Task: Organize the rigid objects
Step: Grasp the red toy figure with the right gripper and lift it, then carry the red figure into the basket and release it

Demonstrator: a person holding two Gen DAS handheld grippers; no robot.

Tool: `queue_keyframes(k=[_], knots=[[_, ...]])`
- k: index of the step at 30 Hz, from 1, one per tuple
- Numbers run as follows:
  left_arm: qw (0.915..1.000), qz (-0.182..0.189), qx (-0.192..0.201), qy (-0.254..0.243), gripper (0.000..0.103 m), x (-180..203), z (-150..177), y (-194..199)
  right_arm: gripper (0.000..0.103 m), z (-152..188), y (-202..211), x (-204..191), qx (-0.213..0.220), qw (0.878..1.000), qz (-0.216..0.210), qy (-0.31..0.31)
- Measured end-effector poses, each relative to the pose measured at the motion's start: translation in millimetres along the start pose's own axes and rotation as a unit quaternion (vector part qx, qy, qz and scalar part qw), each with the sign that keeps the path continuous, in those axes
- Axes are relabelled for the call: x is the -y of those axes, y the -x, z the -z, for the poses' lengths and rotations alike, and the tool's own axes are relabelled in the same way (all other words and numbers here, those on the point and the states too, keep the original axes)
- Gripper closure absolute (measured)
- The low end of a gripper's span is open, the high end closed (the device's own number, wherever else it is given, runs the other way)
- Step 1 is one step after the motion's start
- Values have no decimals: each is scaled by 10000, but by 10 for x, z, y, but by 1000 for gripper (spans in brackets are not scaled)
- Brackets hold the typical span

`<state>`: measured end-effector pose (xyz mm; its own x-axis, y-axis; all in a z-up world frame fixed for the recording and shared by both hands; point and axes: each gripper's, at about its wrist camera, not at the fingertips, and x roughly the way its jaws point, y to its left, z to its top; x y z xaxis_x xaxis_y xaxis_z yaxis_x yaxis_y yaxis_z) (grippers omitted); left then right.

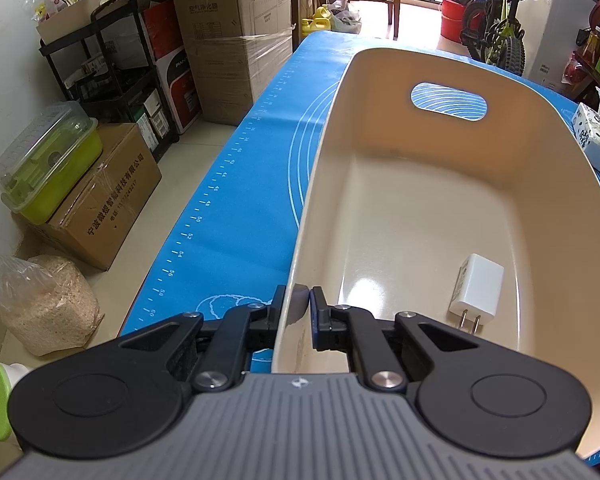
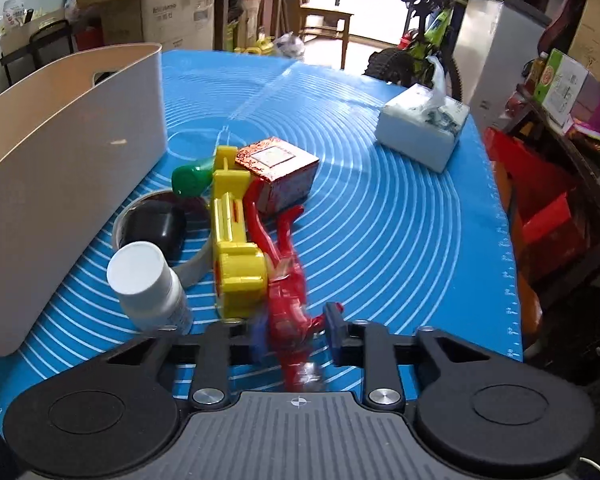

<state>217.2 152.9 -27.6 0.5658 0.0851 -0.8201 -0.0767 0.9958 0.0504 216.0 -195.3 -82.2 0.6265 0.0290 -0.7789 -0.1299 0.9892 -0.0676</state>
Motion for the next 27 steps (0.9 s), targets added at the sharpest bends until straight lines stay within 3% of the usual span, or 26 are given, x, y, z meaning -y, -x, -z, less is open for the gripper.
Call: queue_keyframes(k=[10, 17, 27], knots=[[10000, -2, -4, -1, 90, -7, 1, 1, 70, 125, 192, 24, 311, 9990, 106, -289], [10000, -2, -3, -2, 90, 0, 0, 0, 70, 111, 538, 54, 741, 9957, 209, -522], [10000, 3, -2, 1, 90, 5, 16, -7, 70, -300, 991, -240, 1556, 9862, -131, -542]])
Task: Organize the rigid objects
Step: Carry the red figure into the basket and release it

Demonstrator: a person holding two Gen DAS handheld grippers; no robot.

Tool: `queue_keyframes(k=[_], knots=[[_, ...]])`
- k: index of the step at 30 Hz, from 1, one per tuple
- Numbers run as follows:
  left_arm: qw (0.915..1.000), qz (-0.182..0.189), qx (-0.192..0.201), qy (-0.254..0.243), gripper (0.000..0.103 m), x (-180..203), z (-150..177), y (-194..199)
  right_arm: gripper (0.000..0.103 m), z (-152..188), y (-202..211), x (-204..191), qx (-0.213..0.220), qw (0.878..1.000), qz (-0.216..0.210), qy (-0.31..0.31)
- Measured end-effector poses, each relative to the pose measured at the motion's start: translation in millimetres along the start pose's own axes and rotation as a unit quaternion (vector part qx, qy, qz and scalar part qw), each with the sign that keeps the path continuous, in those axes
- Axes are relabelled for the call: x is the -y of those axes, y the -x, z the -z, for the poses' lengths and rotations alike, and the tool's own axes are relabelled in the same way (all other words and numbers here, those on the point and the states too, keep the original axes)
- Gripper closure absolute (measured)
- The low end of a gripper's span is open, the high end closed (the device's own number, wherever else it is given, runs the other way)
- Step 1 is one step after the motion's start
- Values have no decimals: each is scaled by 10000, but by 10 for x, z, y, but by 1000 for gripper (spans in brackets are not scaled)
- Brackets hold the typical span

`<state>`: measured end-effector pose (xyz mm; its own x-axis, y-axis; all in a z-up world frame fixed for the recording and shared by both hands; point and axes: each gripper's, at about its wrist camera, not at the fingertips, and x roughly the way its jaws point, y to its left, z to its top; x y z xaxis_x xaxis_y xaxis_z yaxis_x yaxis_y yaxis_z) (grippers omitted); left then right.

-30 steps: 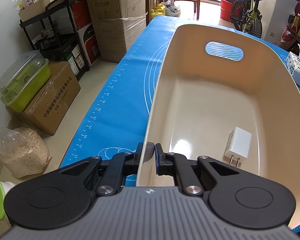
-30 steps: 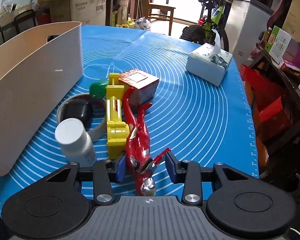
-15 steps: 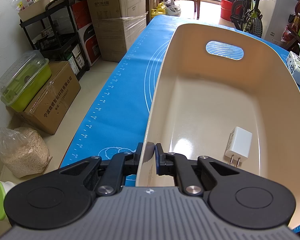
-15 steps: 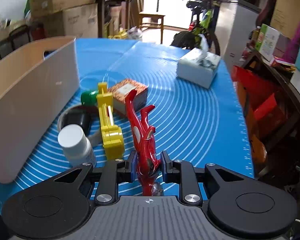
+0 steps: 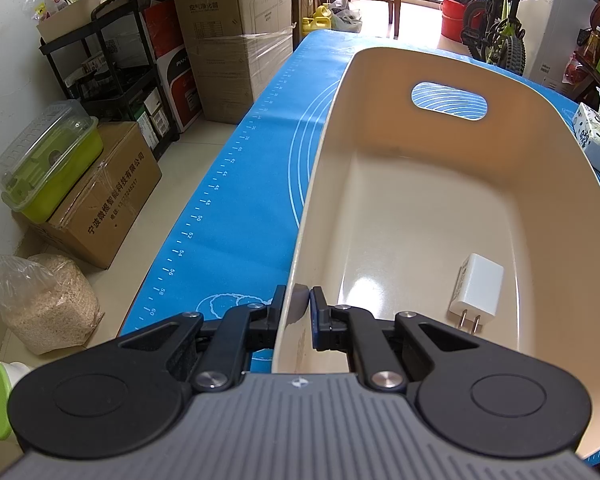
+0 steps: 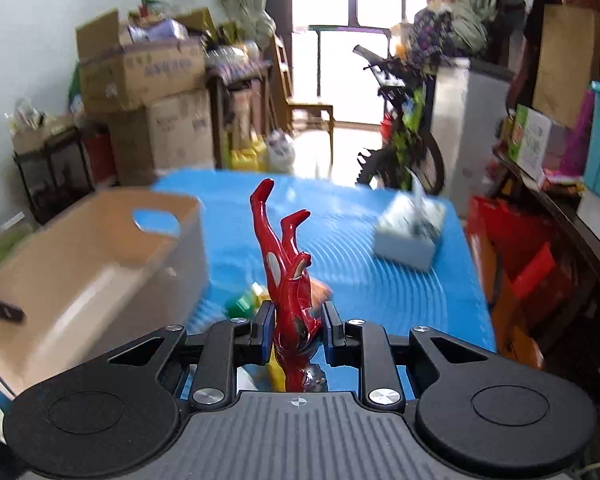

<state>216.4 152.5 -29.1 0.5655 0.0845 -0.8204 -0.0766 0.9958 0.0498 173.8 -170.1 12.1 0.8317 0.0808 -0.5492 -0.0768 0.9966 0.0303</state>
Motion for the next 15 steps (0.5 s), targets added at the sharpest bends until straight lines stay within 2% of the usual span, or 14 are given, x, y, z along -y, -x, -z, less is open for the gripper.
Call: queue_keyframes(k=[8, 15], knots=[[10000, -1, 2, -1, 90, 3, -2, 0, 70, -378, -59, -522, 402, 9977, -520, 138], [10000, 4, 4, -4, 90, 18, 1, -10, 70, -374, -256, -1017, 188, 9948, -922, 397]])
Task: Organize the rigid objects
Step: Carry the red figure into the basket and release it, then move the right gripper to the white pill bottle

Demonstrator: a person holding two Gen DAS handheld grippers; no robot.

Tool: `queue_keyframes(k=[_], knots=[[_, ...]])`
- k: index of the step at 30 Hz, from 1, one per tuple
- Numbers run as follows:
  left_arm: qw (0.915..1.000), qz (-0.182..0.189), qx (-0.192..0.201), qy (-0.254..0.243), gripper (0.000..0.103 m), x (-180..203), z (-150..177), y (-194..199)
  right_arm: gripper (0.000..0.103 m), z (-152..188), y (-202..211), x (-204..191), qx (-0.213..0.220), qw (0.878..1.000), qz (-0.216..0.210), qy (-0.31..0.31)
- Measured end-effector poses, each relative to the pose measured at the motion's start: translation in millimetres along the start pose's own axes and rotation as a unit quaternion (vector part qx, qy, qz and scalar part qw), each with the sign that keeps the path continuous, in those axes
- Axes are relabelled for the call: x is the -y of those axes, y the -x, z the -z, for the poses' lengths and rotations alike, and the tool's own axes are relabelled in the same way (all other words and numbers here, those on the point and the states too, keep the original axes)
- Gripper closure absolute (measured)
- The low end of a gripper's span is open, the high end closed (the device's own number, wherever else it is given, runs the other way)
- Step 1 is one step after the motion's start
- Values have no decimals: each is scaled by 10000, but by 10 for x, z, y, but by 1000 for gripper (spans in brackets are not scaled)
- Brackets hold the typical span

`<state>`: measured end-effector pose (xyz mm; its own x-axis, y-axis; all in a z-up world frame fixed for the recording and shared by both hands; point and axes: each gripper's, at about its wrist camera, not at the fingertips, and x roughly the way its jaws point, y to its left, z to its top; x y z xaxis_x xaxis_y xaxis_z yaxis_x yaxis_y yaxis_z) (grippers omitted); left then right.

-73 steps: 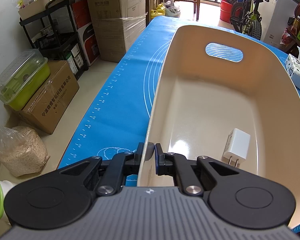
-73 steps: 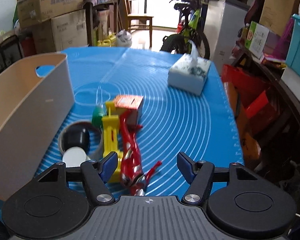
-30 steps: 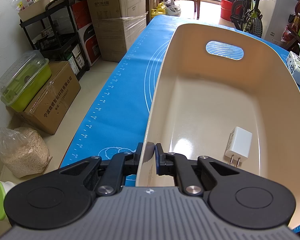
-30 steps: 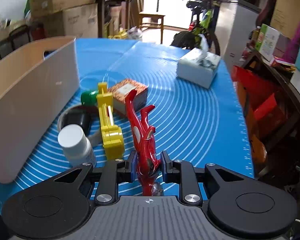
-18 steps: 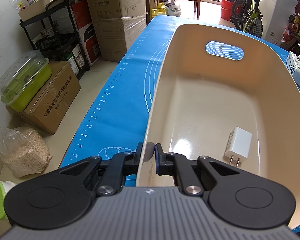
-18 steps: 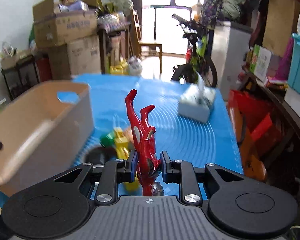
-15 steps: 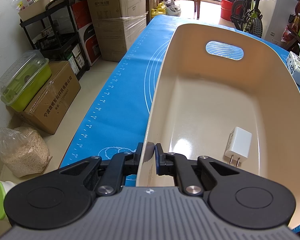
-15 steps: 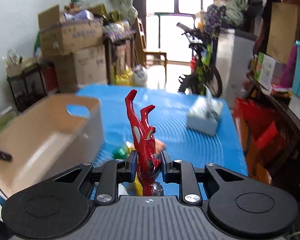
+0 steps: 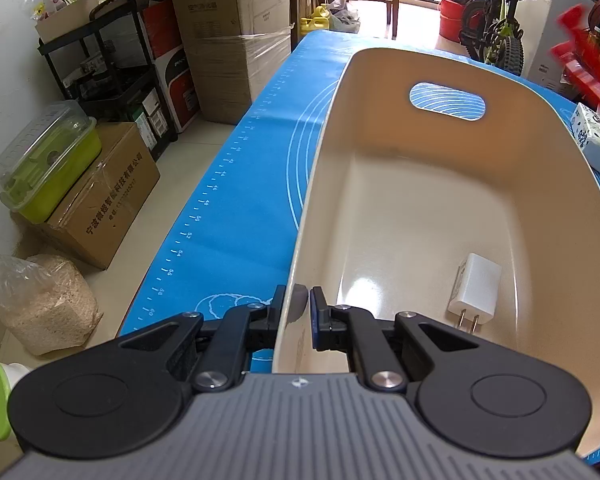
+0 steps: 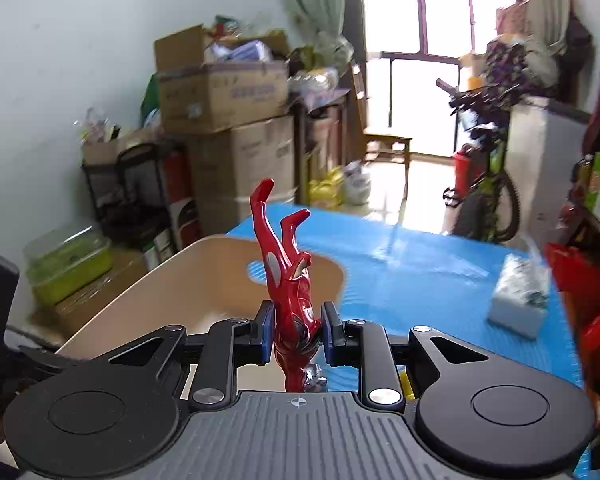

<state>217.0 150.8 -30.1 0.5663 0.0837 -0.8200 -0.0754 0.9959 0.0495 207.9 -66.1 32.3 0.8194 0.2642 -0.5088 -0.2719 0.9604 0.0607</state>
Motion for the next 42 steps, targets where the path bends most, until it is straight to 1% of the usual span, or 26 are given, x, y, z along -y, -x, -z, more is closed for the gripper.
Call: queue_keyframes(k=[5, 11, 14, 17, 23, 24, 25, 26, 27, 28, 29, 31, 35, 39, 42], knots=[[10000, 10, 2, 0, 90, 19, 4, 2, 70, 124, -254, -269, -519, 9983, -216, 151], [10000, 15, 0, -4, 90, 34, 4, -2, 70, 278, -406, -456, -941, 9943, -387, 332], [10000, 23, 9, -1, 90, 34, 3, 3, 70, 352, -495, -494, -1223, 9908, -404, 407], [10000, 10, 2, -16, 90, 56, 5, -7, 70, 392, -508, -559, -1281, 9889, -317, 684], [10000, 18, -2, -15, 90, 62, 2, 2, 70, 368, -498, -530, -1332, 9887, -369, 580], [10000, 15, -8, -13, 90, 62, 2, 1, 68, 364, -491, -523, -1339, 9887, -398, 546], [10000, 12, -8, -13, 90, 63, 3, 2, 66, 357, -485, -510, -1344, 9889, -422, 478], [10000, 16, -9, -13, 90, 62, 3, 7, 60, 352, -475, -489, -1348, 9891, -453, 388], [10000, 17, -7, -14, 90, 61, 3, 7, 57, 343, -462, -471, -1341, 9893, -479, 317], [10000, 21, -5, -17, 90, 63, 5, 12, 50, 333, -445, -452, -1317, 9899, -472, 251], [10000, 28, -6, -17, 90, 53, -7, 13, 47, 325, -419, -433, -1267, 9906, -468, 193], [10000, 28, -13, -18, 90, 57, -4, 14, 46, 301, -350, -396, -1162, 9919, -495, 114], [10000, 32, -9, -16, 90, 60, -2, 18, 40, 241, -197, -272, -927, 9946, -458, -57], [10000, 37, -10, -16, 90, 57, -4, 19, 37, 177, -37, -42, -698, 9962, -362, -379], [10000, 40, -14, -25, 90, 57, 2, 9, 33, 168, 71, 148, -535, 9970, -186, -523]])
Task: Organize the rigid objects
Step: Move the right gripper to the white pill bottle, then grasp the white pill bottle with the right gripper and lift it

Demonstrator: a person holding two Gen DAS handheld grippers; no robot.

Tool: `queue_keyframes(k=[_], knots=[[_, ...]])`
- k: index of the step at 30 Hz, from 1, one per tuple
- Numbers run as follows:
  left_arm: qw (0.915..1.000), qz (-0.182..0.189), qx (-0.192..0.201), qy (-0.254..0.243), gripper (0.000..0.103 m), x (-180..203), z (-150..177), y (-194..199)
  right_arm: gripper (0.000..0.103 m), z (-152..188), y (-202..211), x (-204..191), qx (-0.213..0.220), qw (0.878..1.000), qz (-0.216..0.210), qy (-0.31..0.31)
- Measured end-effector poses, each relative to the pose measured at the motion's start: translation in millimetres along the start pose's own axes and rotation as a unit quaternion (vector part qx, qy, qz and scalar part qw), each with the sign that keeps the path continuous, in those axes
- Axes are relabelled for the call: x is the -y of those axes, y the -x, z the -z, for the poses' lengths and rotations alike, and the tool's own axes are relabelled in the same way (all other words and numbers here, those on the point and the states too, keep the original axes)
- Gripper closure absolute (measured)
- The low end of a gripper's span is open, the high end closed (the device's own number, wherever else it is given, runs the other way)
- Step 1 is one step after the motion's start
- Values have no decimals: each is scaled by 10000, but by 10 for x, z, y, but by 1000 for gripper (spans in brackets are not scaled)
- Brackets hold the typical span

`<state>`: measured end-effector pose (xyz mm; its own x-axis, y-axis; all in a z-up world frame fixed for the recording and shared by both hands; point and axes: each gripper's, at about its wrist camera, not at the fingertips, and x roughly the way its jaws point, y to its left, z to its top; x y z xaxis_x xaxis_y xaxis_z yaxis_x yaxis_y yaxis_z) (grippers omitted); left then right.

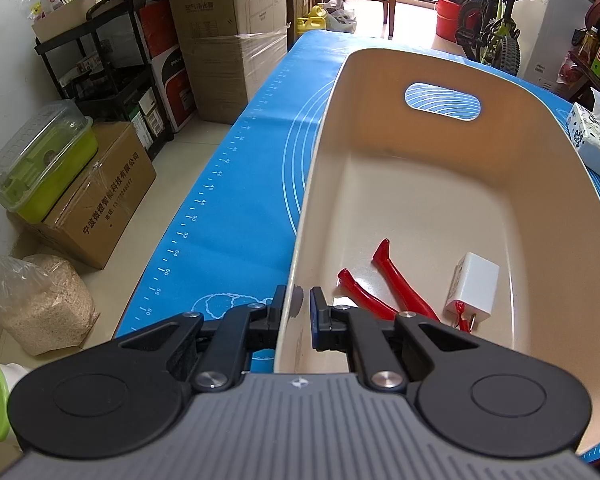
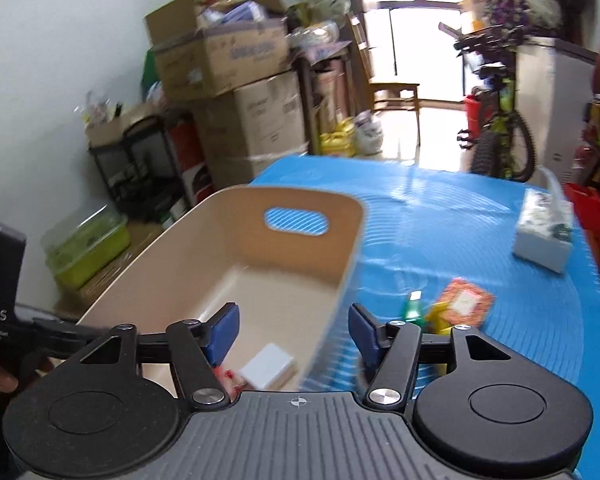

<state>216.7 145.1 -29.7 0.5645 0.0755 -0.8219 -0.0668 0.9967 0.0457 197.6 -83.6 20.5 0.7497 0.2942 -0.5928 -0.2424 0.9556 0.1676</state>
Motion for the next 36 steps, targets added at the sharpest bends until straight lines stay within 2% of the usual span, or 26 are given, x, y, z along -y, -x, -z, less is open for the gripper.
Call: queue_keyframes(k=[4, 10, 16, 21, 26, 30, 34, 36], knots=[[10000, 8, -4, 2, 90, 1, 7, -1, 27, 50, 56, 241, 11, 9997, 240, -33], [10000, 1, 0, -2, 90, -4, 0, 1, 22, 280, -20, 574, -313, 9980, 520, -165], [10000, -8, -8, -12, 90, 1, 14, -13, 22, 564, -202, 711, -714, 9945, 748, -146], [10000, -8, -9, -12, 90, 1, 13, -12, 22, 683, -303, 673, -825, 9937, 763, -23], [10000, -9, -9, -15, 90, 4, 12, -9, 32, 691, -384, 609, -825, 9942, 686, 55], [10000, -8, -10, -14, 90, 5, 11, -9, 35, 665, -427, 607, -728, 9950, 676, 15], [10000, -8, -12, -13, 90, 7, 10, -9, 57, 646, -491, 597, -766, 9940, 774, 49], [10000, -10, -13, -13, 90, 6, 9, -8, 60, 646, -493, 593, -740, 9939, 822, 55]])
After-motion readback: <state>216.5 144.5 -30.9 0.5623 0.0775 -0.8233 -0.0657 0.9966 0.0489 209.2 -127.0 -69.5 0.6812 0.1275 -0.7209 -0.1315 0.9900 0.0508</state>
